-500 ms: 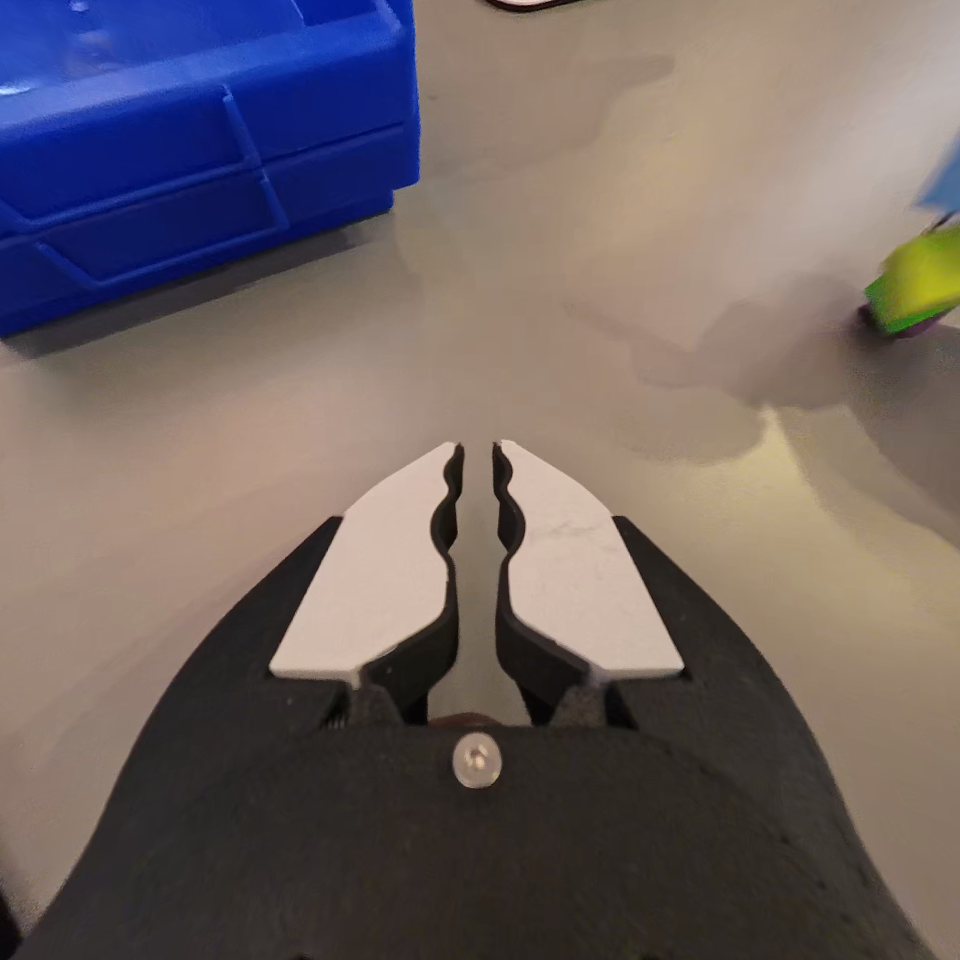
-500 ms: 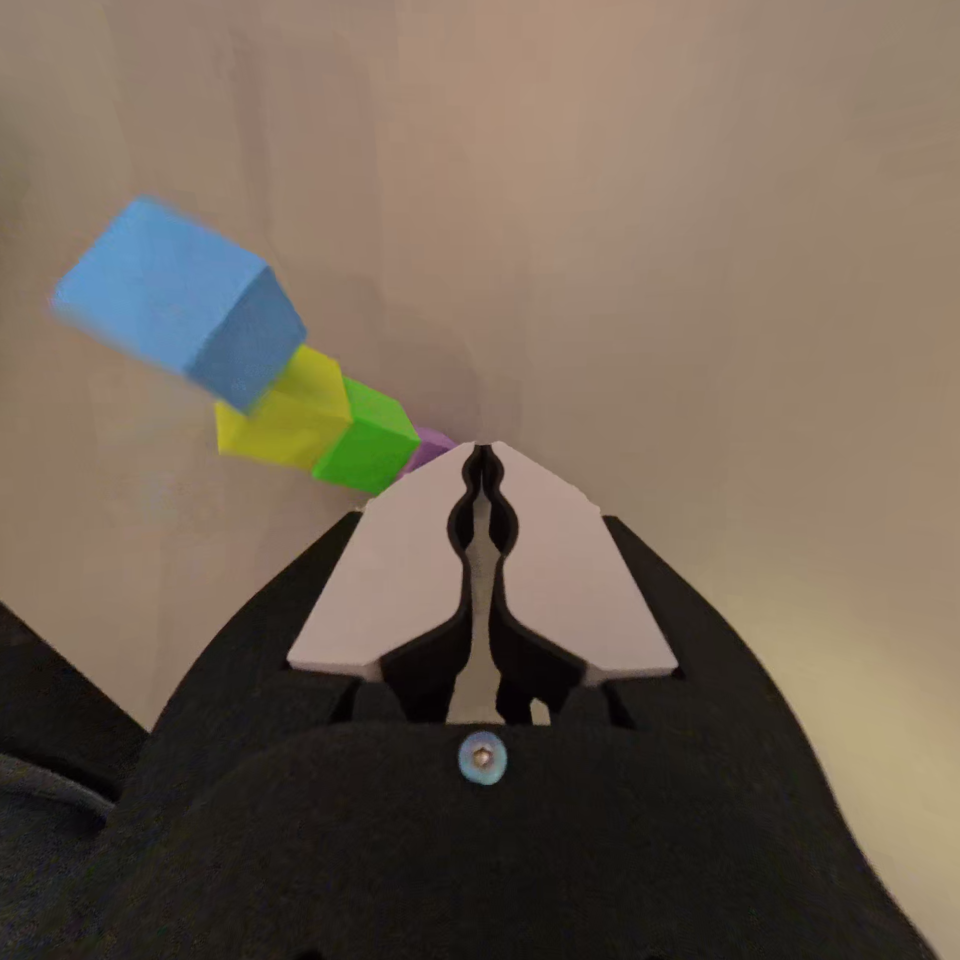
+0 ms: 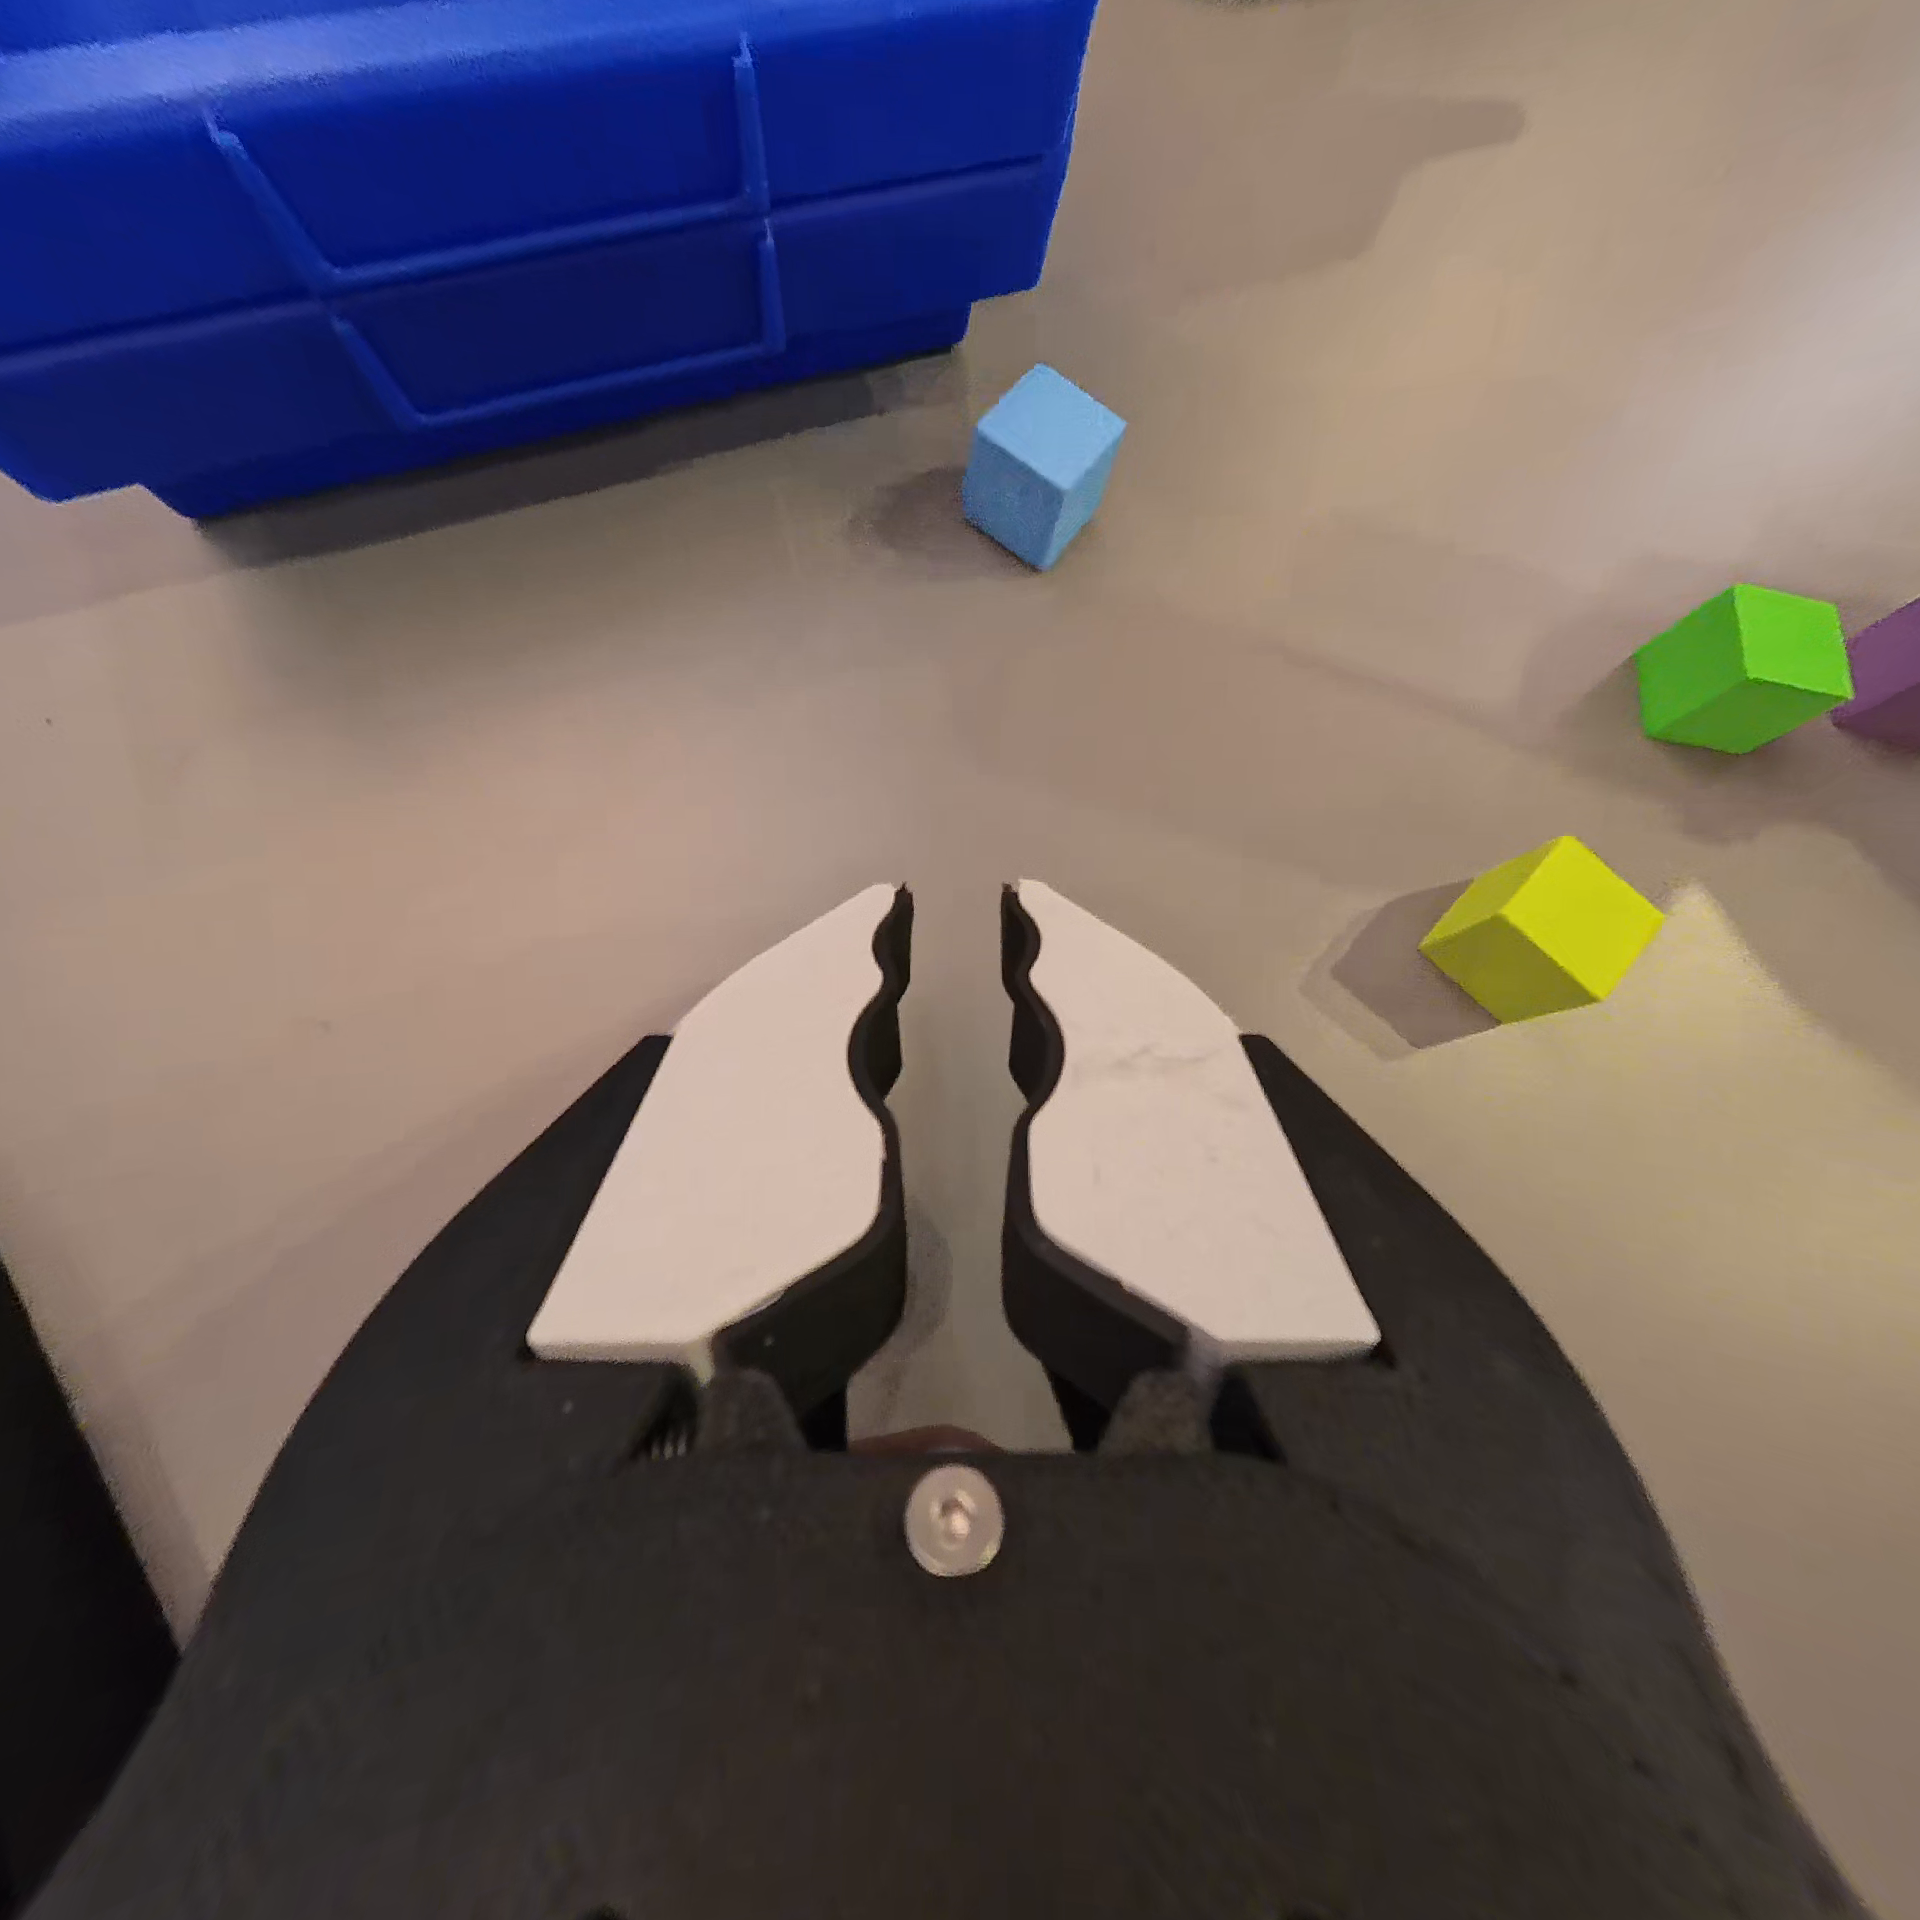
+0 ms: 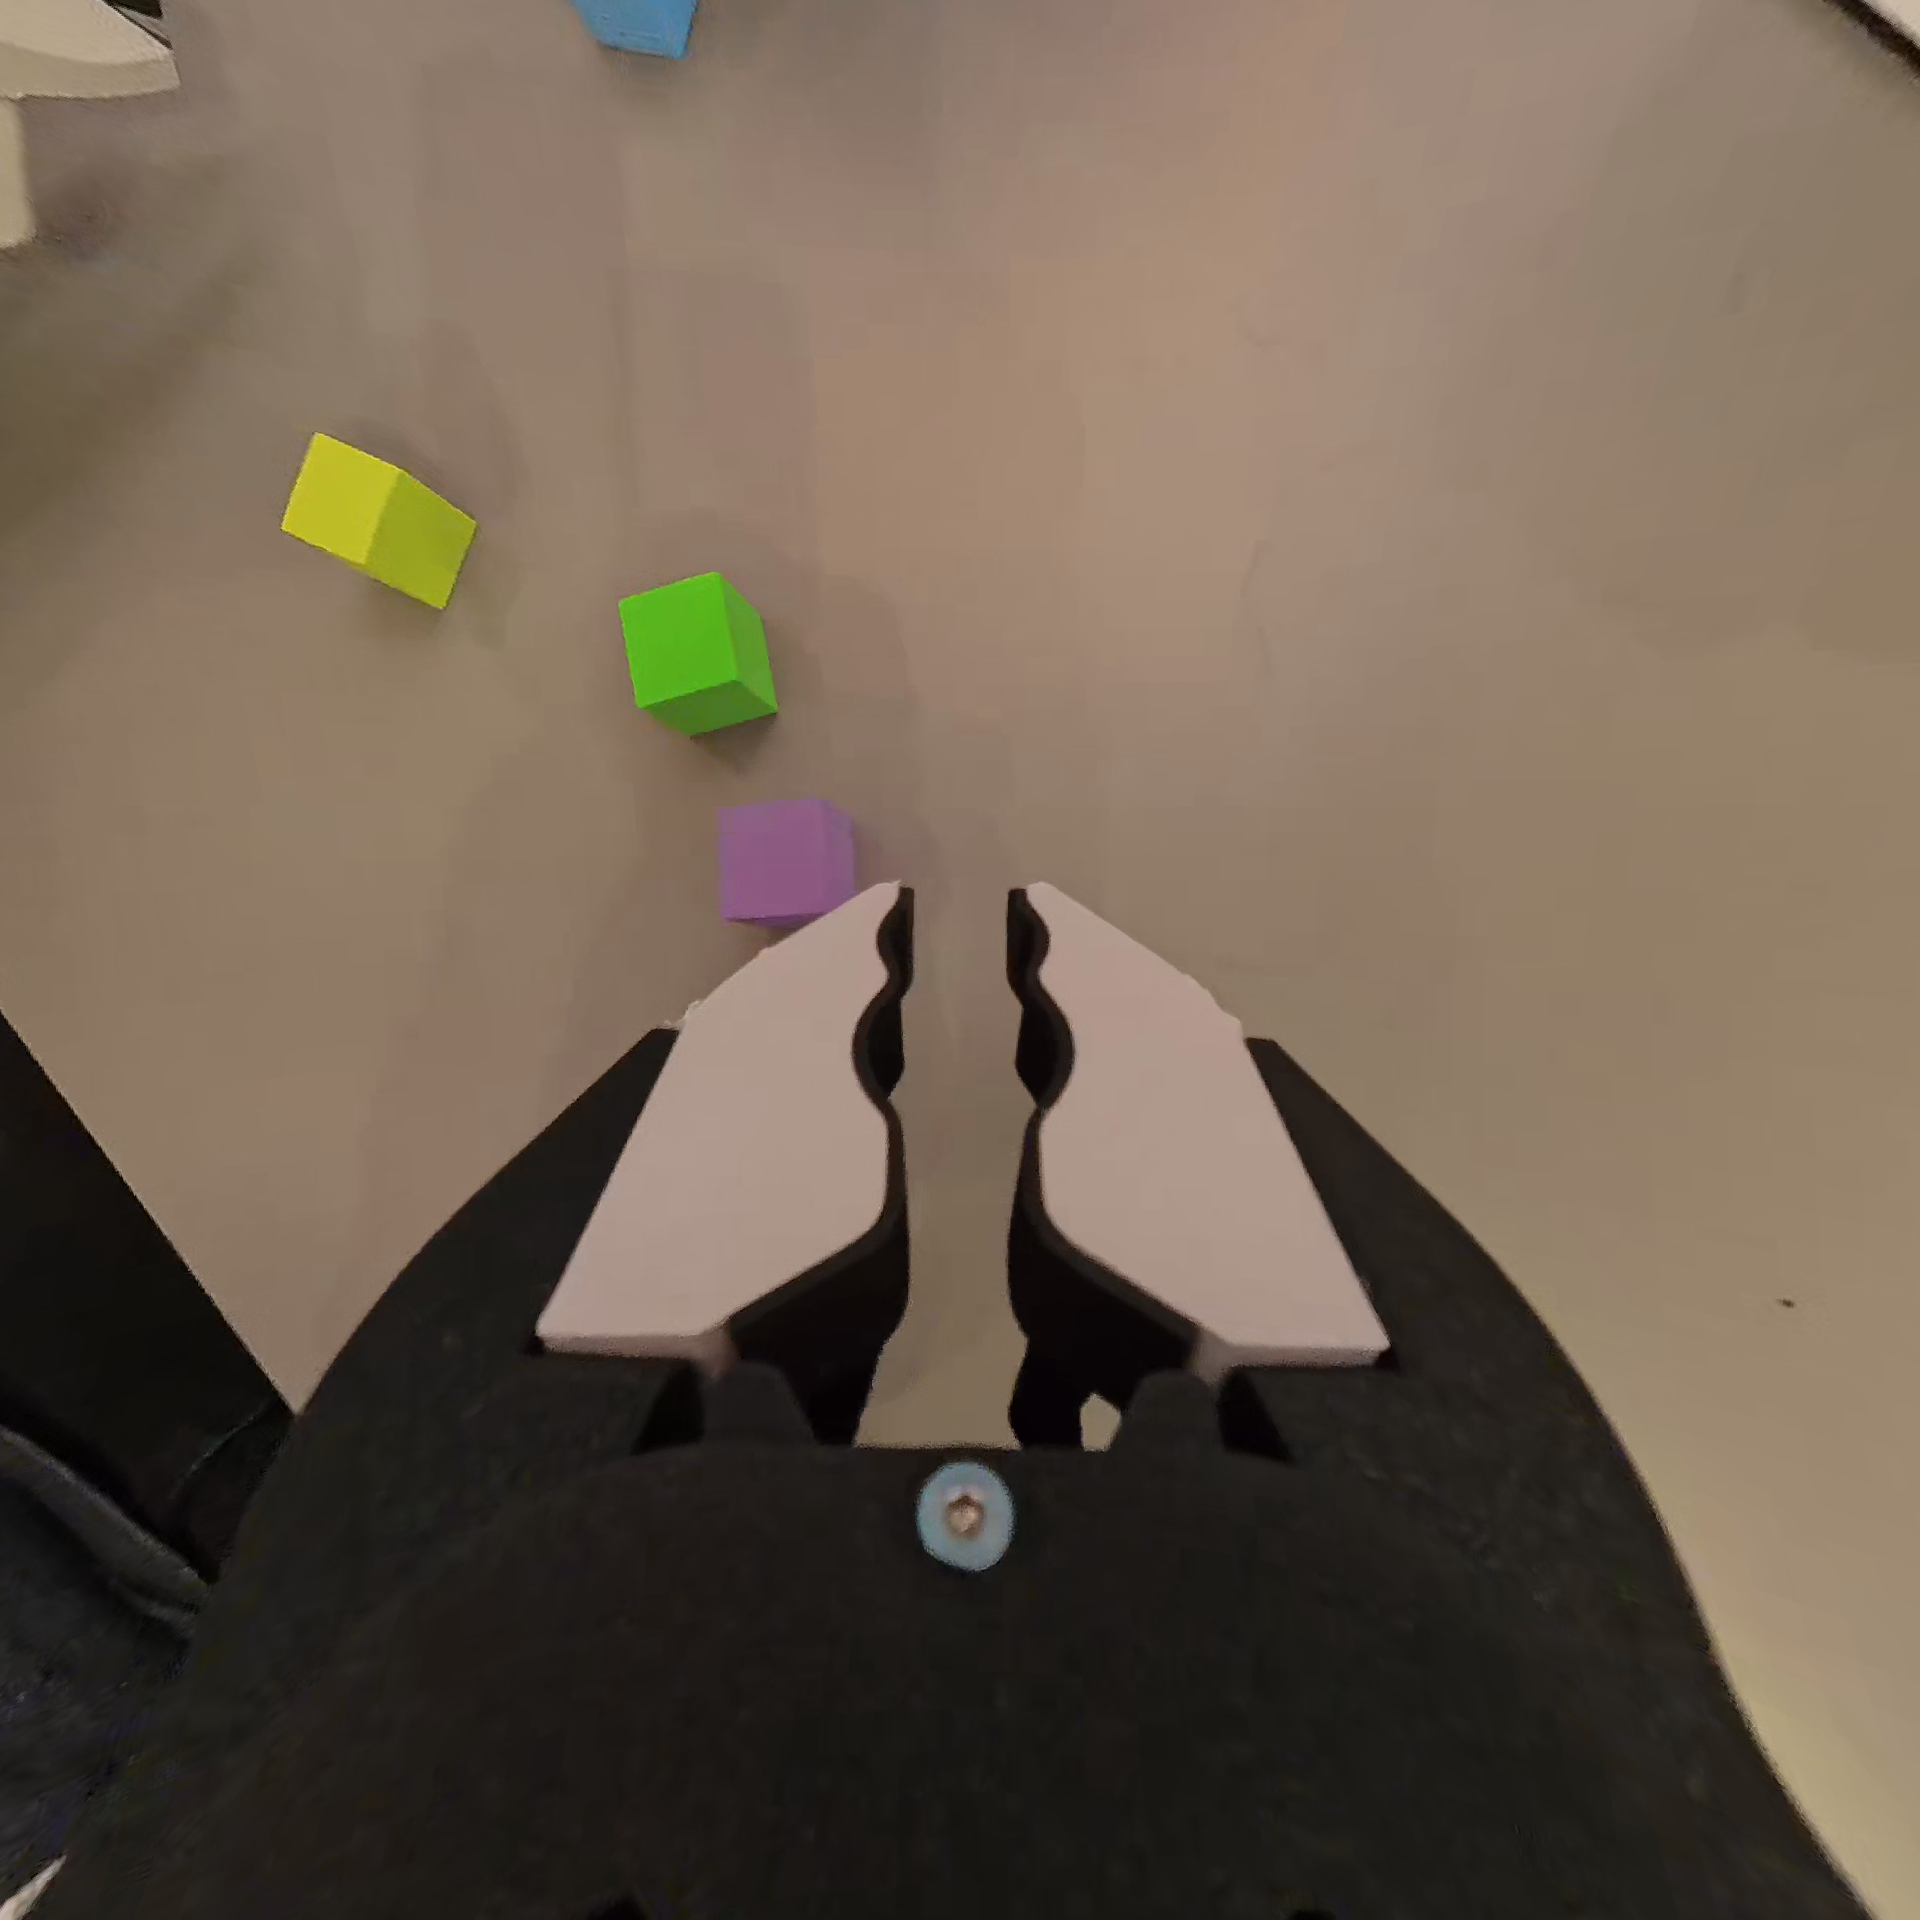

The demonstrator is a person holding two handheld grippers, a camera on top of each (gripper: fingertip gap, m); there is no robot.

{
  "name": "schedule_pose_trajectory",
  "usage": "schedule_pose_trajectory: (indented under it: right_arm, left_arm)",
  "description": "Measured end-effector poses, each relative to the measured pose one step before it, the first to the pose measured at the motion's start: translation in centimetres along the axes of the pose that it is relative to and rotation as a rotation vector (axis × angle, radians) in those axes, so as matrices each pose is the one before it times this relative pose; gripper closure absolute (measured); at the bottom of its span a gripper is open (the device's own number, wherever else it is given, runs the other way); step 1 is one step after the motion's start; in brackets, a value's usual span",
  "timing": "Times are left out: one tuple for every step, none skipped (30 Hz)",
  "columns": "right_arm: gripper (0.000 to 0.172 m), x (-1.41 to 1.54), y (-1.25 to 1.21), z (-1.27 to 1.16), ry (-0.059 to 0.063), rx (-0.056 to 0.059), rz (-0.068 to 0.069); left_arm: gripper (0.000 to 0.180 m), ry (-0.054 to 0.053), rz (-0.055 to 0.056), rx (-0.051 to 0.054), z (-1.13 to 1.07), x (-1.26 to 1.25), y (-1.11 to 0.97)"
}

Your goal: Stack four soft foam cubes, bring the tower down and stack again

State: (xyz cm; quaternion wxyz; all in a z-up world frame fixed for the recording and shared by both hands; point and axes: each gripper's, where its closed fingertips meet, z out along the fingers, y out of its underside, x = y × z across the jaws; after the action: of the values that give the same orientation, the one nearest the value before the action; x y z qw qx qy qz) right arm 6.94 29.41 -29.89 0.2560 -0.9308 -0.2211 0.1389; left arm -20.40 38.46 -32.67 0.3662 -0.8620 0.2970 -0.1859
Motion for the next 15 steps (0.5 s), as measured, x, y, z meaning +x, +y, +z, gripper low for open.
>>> schedule_pose_trajectory:
  right_arm:
    - [0.151, -0.137, -0.205, 0.031, -0.0035, 0.0051, -0.0174]
    - [0.150, -0.580, -0.487, 0.070, -0.0237, 0.0105, -0.0288]
    - [0.147, -0.573, -0.669, 0.130, -0.0131, 0.0112, -0.0335]
    - [0.144, -0.513, -0.655, 0.215, -0.0037, -0.0011, -0.0400]
    - [0.140, -0.649, -0.589, 0.267, -0.0122, -0.0131, -0.0524]
    - [0.138, -0.673, -0.555, 0.266, -0.0176, -0.0156, -0.0555]
    - [0.137, -0.314, -0.387, 0.231, 0.0004, -0.0217, -0.0434]
    - [0.137, -0.196, -0.194, 0.270, 0.0017, -0.0306, -0.0304]
    - [0.135, -0.307, -0.141, 0.352, -0.0110, -0.0276, -0.0233]
    - [0.134, -0.157, -0.163, 0.416, -0.0036, -0.0223, -0.0061]
    - [0.133, -0.198, -0.163, 0.451, -0.0065, -0.0238, 0.0063]
    - [0.132, -0.309, -0.203, 0.492, -0.0101, -0.0228, 0.0020]
    - [0.131, -0.281, -0.206, 0.531, -0.0037, -0.0215, -0.0069]
    - [0.131, -0.108, -0.107, 0.566, 0.0073, -0.0283, -0.0077]
    - [0.131, -0.040, 0.004, 0.587, 0.0091, -0.0341, -0.0068]
  left_arm:
    - [0.164, 0.0031, -0.0011, -0.0071, 0.194, 0.080, 0.161]
    - [0.164, -0.0012, -0.0016, -0.0119, 0.278, 0.015, 0.234]
    - [0.164, -0.0022, 0.0007, -0.0159, 0.336, 0.014, 0.274]
    - [0.163, 0.0009, 0.0074, -0.0109, 0.334, 0.092, 0.211]
    - [0.163, 0.0024, 0.0087, -0.0094, 0.310, 0.139, 0.184]
    - [0.163, 0.0023, 0.0074, -0.0123, 0.273, 0.133, 0.217]
    - [0.162, -0.0031, 0.0118, -0.0169, 0.178, 0.076, 0.182]
    - [0.160, -0.0044, 0.0153, -0.0029, 0.067, 0.058, -0.030]
    - [0.160, -0.0022, 0.0105, 0.0016, 0.048, 0.042, -0.075]
    - [0.160, 0.0041, 0.0031, -0.0057, 0.088, 0.059, 0.042]
    - [0.160, 0.0036, 0.0016, 0.0010, 0.060, 0.017, -0.071]
    - [0.160, 0.0044, -0.0015, -0.0005, 0.064, -0.021, -0.059]
    - [0.160, 0.0044, -0.0019, 0.0012, 0.071, -0.027, -0.077]
    - [0.160, 0.0038, -0.0028, 0.0010, 0.041, -0.057, -0.062]
    - [0.160, 0.0042, -0.0033, 0.0010, 0.032, -0.033, -0.052]
